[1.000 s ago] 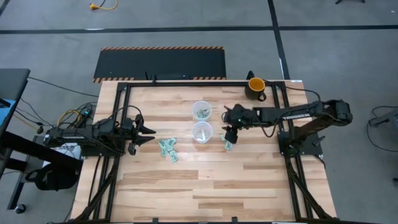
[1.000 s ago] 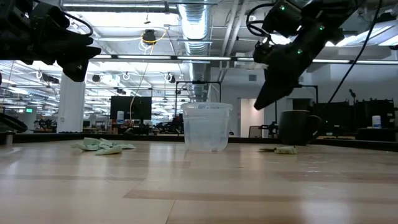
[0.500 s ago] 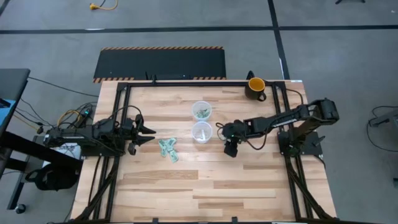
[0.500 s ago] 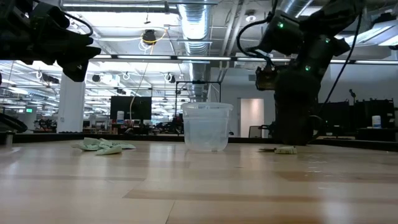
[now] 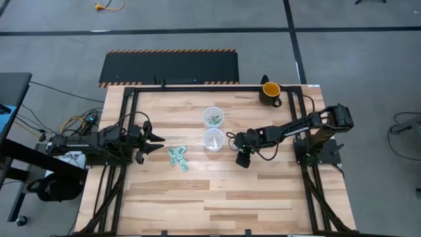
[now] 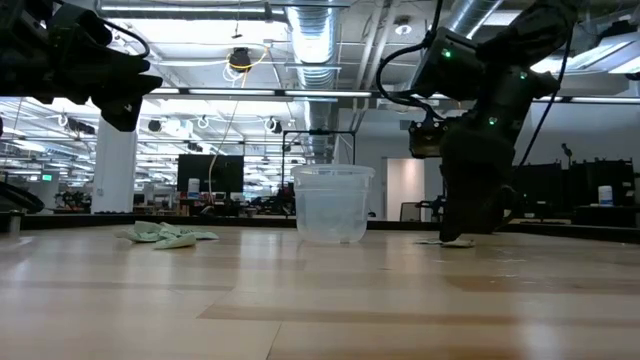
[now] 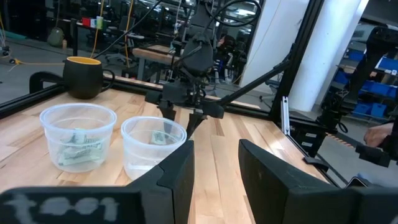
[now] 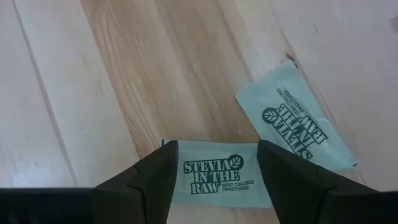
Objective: Pick and place items into bin
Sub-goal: Put the green stevia packet into the top transparent bin
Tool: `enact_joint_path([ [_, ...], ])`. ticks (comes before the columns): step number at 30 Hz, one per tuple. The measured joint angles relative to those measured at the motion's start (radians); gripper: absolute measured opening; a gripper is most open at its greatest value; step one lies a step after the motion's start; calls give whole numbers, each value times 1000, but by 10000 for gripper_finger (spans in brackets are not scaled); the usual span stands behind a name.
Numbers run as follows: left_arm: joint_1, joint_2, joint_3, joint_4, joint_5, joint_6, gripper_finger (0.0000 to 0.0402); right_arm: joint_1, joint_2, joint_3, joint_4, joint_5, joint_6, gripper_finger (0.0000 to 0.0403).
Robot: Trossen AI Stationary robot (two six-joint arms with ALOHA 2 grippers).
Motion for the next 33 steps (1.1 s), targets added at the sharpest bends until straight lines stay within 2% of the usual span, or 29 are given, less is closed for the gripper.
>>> enact_joint_path([
  [8, 0, 0, 0, 0, 0, 0, 114, 0, 1, -1, 1, 0, 1, 190],
  [27, 0, 0, 0, 0, 0, 0, 114, 2, 3, -3, -3, -8, 19, 64],
  [33, 0, 0, 0, 0, 0, 0, 114, 2, 3, -3, -3, -8, 18, 57],
])
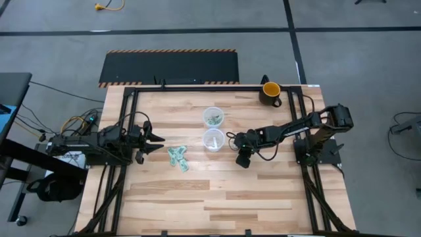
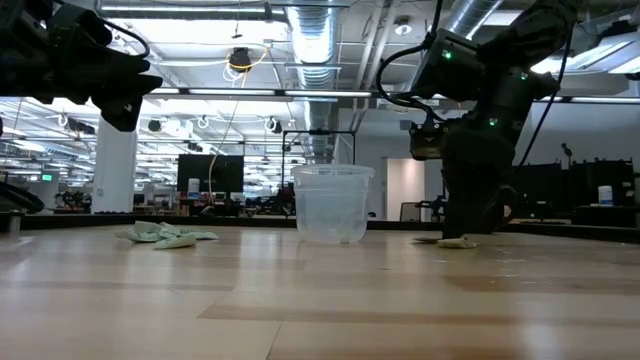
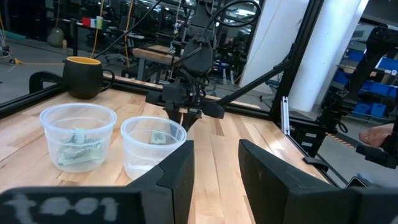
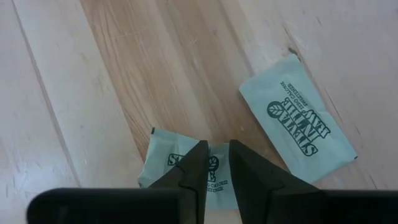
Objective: Pick and place items into bin
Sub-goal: Put the green stevia packet into the top transparent bin
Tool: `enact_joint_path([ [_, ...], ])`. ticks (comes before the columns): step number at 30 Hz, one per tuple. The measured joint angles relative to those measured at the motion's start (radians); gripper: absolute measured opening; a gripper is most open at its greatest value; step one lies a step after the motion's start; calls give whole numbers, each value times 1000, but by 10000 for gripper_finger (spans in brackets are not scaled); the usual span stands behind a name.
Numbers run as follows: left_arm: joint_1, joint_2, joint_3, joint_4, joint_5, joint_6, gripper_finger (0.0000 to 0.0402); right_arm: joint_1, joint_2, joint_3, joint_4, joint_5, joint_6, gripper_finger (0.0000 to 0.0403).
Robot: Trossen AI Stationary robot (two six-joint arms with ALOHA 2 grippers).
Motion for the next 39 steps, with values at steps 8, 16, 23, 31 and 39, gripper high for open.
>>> enact_joint_path([
  [8, 0, 0, 0, 0, 0, 0, 114, 1, 0, 0, 0, -4, -27, 101],
  [16, 0, 0, 0, 0, 0, 0, 114, 1, 0, 0, 0, 5, -58, 184],
  [23, 0, 0, 0, 0, 0, 0, 114, 0, -2, -49, 58, 82, -105, 218],
  [31, 0, 0, 0, 0, 0, 0, 114, 0, -2, -53, 50, 106, -105, 187],
  [39, 0, 0, 0, 0, 0, 0, 114, -1, -1, -53, 48, 106, -105, 112],
])
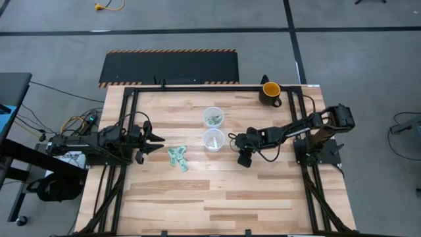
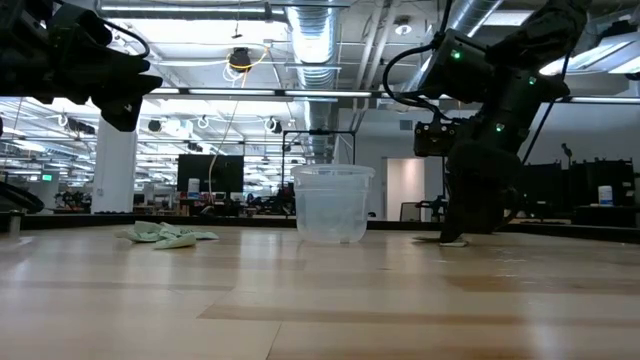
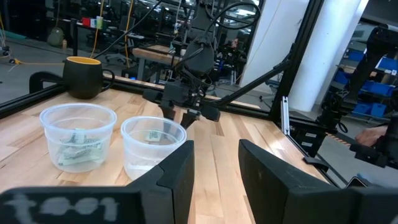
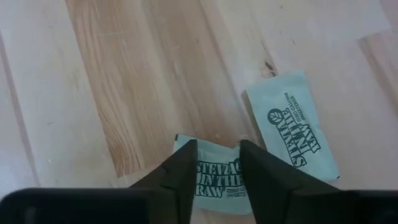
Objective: Pick and place items into bin
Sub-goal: Put the green stevia packet into the top transparent bin
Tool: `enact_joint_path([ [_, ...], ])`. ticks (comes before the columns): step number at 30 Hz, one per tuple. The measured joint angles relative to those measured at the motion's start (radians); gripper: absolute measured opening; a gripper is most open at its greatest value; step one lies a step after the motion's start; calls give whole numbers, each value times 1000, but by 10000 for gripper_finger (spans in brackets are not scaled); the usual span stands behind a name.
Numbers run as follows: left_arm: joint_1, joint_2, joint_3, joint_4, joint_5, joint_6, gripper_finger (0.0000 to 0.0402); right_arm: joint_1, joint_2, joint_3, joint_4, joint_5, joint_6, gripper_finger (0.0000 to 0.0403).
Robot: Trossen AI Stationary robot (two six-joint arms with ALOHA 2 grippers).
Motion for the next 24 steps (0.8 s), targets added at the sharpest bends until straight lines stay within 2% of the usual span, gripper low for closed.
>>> enact_joint_path([
  [8, 0, 0, 0, 0, 0, 0, 114, 0, 0, 2, 1, -30, 0, 48],
  [14, 0, 0, 0, 0, 0, 0, 114, -1, 4, 46, -26, -106, -5, 10],
  [19, 0, 0, 0, 0, 0, 0, 114, 0, 8, 97, -95, -161, -70, 9],
  [24, 0, 0, 0, 0, 0, 0, 114, -1, 7, 152, -118, -158, -119, 16],
])
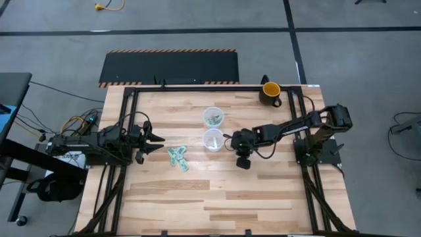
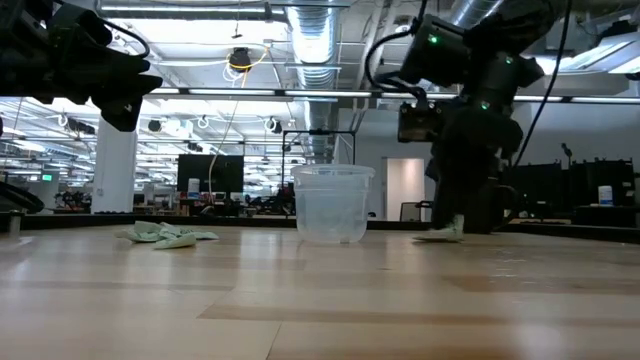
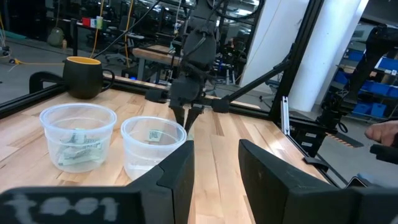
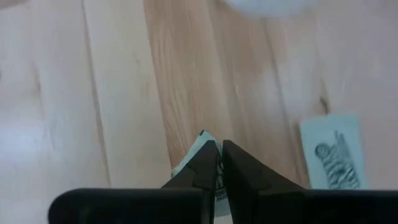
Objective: Pick and place items into bin
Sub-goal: Put the green stevia packet into the top transparent bin
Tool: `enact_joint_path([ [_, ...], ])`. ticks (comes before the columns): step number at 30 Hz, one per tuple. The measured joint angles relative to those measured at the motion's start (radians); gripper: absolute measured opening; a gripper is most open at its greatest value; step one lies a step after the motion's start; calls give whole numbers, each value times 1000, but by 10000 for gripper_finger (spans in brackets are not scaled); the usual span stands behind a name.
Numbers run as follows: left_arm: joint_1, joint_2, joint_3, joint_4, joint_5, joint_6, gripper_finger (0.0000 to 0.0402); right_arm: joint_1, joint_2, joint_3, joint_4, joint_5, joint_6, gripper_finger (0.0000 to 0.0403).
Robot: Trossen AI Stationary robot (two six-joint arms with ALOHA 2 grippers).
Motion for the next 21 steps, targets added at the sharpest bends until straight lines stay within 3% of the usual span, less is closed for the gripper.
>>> enact_joint_path([
  [5, 0, 0, 0, 0, 0, 0, 114, -18, -2, 50, -1, 16, -69, 5],
  [21, 0, 0, 0, 0, 0, 0, 114, -164, -5, 191, -55, 282, -197, 4],
])
